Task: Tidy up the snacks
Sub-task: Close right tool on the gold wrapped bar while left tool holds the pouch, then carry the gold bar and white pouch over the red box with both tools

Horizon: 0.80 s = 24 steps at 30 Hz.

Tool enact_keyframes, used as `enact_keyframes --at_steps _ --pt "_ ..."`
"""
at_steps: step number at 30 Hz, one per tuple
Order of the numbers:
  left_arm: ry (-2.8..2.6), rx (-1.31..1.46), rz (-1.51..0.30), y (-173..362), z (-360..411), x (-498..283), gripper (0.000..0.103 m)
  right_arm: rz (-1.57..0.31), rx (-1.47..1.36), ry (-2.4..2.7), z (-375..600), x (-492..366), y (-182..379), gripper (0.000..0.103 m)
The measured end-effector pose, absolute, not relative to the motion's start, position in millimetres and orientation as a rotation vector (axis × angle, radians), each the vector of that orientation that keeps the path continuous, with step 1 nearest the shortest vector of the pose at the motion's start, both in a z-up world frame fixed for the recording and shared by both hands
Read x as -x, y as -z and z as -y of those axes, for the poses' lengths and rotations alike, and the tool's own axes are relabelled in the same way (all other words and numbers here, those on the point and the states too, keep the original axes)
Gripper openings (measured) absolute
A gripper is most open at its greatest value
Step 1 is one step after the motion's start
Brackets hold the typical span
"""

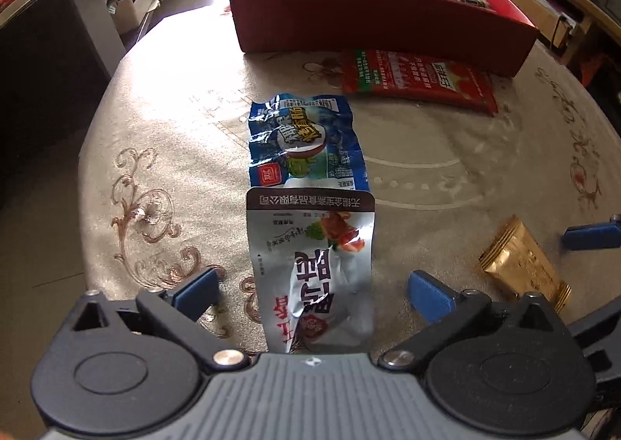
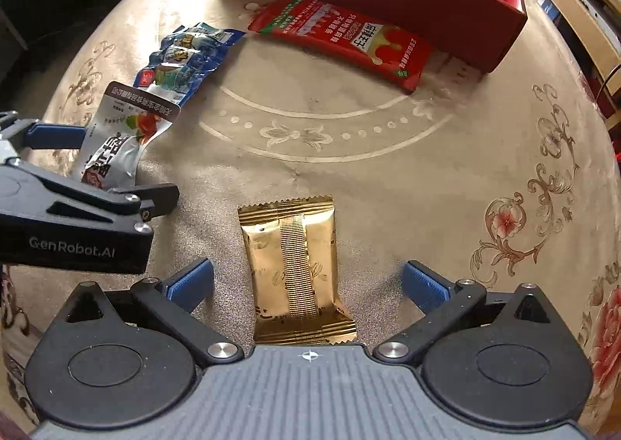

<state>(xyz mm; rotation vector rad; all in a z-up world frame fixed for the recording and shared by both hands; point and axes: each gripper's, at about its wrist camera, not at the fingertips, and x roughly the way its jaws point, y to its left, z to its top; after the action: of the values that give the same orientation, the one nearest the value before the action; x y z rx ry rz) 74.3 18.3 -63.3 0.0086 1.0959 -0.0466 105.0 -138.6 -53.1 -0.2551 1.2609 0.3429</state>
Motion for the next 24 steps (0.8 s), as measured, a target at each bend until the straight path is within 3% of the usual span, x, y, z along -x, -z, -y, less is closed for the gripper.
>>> enact_keyframes --at_steps 4,6,8,10,24 --pt "0.022 0.000 -1.098 62.2 -15.8 -72.7 0.096 -1.238 0.267 -0.357 135.9 -99.8 45.6 0.086" --pt "0.023 0.000 -1.096 58.4 -13.6 -71.8 0.085 -1.221 0.255 -0.377 136.7 -96.3 40.1 0.060" --pt "0.035 -0.014 -1.086 54.1 -10.3 -70.5 0.065 -1.215 0.248 -0.383 136.5 -94.2 37.2 0.047" --pt "0.050 0.001 -1.089 51.0 -9.1 -69.2 0.051 -1.213 0.259 -0.374 137.3 -92.4 35.4 0.046" --pt "0.081 0.047 -1.075 34.7 -2.2 -65.3 0.048 -1.153 0.164 -0.298 159.7 -86.9 14.2 0.046"
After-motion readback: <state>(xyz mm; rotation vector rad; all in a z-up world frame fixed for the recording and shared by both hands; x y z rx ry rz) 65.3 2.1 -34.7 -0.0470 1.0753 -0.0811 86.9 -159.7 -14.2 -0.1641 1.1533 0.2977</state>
